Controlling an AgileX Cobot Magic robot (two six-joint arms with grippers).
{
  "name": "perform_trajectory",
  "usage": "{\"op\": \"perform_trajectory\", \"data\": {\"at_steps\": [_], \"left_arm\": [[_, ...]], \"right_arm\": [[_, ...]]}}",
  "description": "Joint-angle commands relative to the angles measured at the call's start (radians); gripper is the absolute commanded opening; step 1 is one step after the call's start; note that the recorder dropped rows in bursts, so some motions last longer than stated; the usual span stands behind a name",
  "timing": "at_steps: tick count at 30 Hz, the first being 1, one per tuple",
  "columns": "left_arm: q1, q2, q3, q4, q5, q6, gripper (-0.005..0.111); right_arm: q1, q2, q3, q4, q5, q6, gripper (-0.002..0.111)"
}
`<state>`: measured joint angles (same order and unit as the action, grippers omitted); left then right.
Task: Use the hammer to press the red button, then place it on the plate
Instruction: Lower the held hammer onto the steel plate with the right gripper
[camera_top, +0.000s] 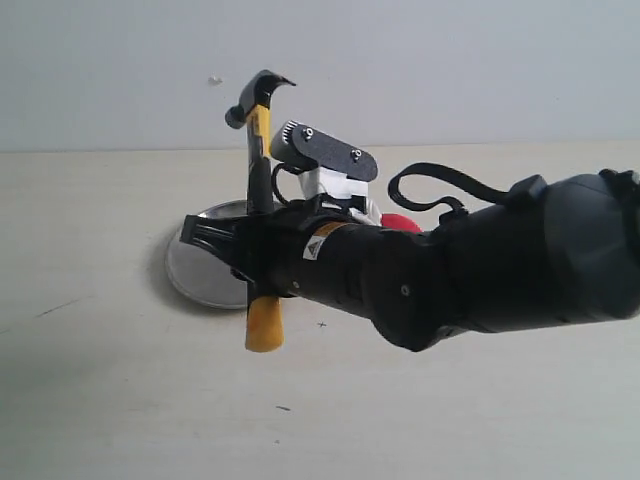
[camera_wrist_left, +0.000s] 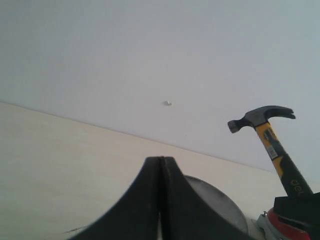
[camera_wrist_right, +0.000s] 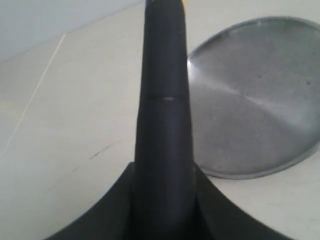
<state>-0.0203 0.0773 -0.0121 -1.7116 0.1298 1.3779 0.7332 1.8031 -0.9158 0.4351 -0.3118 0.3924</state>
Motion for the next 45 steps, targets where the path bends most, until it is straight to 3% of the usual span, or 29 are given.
{"op": "perform_trajectory", "data": {"at_steps": [1, 7, 14, 22, 30, 39, 45], "left_arm": [[0.001, -0.005, 0.002, -0.005, -0.002, -0.001, 0.000], [0.001, -0.005, 0.002, -0.005, -0.002, -0.001, 0.000], [0.001, -0.005, 0.002, -0.005, -0.002, -0.001, 0.000], [0.001, -0.005, 0.002, -0.005, -0.002, 0.001, 0.000], [0.001, -0.005, 0.002, -0.005, -0.002, 0.001, 0.000], [0.001, -0.005, 0.002, -0.005, -0.002, 0.001, 0.000], [0.001, -0.005, 0.002, -0.005, -0.002, 0.001, 0.000]], "right_arm": [[-0.074, 0.019, -0.009, -0.390, -0.134, 0.385, 0.000], [-0.119, 0.115, -0.011, -0.510, -0.355, 0.670, 0.000], [-0.118, 0.265, -0.135, -0.584, -0.371, 0.776, 0.000], [-0.120, 0.380, -0.308, -0.683, -0.254, 0.840, 0.000], [-0.129, 0.413, -0.351, -0.676, -0.126, 0.840, 0.000], [-0.154, 0.435, -0.361, -0.686, -0.101, 0.840, 0.000], [-0.154, 0.494, -0.440, -0.809, -0.105, 0.962, 0.000]]}}
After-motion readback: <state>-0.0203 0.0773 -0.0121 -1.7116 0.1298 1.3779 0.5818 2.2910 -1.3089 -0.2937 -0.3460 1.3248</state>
